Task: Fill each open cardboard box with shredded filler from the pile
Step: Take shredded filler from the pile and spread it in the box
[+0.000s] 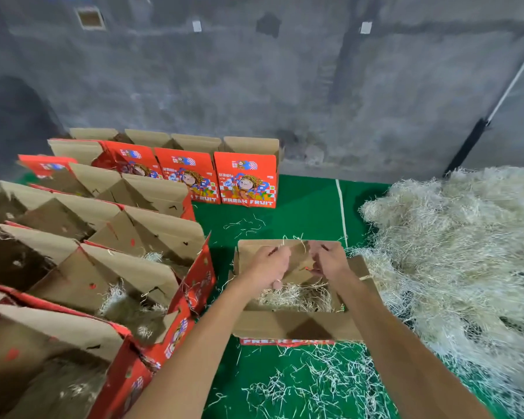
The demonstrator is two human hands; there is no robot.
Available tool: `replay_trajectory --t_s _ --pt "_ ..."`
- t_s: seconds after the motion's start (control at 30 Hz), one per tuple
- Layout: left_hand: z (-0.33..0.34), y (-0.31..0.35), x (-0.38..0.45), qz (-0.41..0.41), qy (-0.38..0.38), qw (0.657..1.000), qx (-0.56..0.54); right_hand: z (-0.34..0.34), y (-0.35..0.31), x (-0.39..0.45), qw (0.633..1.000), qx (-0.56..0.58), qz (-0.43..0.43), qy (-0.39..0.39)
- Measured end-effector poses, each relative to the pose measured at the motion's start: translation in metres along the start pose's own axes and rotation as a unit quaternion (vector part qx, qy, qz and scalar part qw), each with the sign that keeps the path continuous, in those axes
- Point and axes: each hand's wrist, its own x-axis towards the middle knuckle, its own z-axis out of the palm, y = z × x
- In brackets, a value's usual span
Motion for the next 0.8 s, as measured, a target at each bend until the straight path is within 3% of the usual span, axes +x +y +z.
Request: replay_trajectory --t_s 0.13,0.33,0.5,0.6,0.7,0.8 --pt "0.003 -0.013 -0.015 0.02 0.068 0.994 0.084 0.013 0.01 -0.014 0.999 0.024 0.019 0.027" --pt "0.014 -0.045 -0.031 -0.012 0.031 0.952 0.304 0.029 0.014 -0.022 0.99 -0.031 -0.133 0.038" --pt "0.014 -0.068 -0.04 -0.05 -0.07 0.953 0.29 0.032 -0.003 -0.013 0.986 -0.116 -0.107 -0.05" --pt "0.014 -0.077 -0.045 -0.027 -0.08 0.94 0.331 0.036 -0.011 -0.005 0.983 -0.157 -0.086 -0.025" --pt "0.013 -0.083 -0.045 -0.012 -0.08 0.933 0.349 0.036 -0.007 0.001 0.967 -0.217 -0.135 0.014" --pt "0.014 -0.08 -0.042 -0.005 -0.08 0.944 0.319 0.036 -0.002 0.003 0.964 -0.193 -0.176 0.048"
